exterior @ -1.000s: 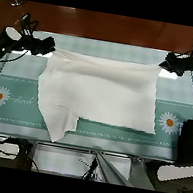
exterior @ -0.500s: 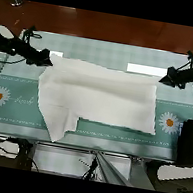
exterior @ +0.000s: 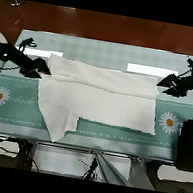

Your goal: Fold the shirts.

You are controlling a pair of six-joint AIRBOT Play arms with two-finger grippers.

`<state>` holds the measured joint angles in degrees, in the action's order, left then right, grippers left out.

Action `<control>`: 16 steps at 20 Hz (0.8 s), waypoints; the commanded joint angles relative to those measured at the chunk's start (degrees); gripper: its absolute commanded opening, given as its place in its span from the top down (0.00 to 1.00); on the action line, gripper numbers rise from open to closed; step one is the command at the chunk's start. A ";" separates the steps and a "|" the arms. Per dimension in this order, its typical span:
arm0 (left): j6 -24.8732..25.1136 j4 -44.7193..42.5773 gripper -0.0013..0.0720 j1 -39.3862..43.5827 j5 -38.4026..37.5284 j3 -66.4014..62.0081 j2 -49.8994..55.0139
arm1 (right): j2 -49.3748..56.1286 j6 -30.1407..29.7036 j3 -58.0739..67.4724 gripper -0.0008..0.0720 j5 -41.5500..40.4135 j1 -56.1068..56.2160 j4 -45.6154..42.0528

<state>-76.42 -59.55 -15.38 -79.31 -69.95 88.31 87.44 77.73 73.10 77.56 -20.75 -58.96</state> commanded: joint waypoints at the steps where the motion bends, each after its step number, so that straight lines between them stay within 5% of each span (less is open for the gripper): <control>1: 2.89 -0.90 0.02 -7.13 -4.02 8.46 -7.58 | -11.87 -2.08 -8.44 0.14 -2.23 -5.20 -4.81; 5: 6.93 -0.85 0.02 -15.78 1.55 28.44 -16.81 | -30.05 -3.41 -34.18 0.14 -12.94 -8.02 4.20; 9: 8.31 5.42 0.02 -23.78 6.49 39.50 -23.04 | -41.07 -4.68 -48.02 0.14 -13.27 -7.61 10.54; 16: 10.05 12.68 0.02 -15.45 9.16 47.52 -22.91 | -43.67 -4.61 -50.97 0.14 -12.76 -7.61 12.46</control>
<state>-67.09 -49.32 -34.04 -73.08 -25.96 65.80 44.95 73.25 23.57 64.93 -28.32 -48.51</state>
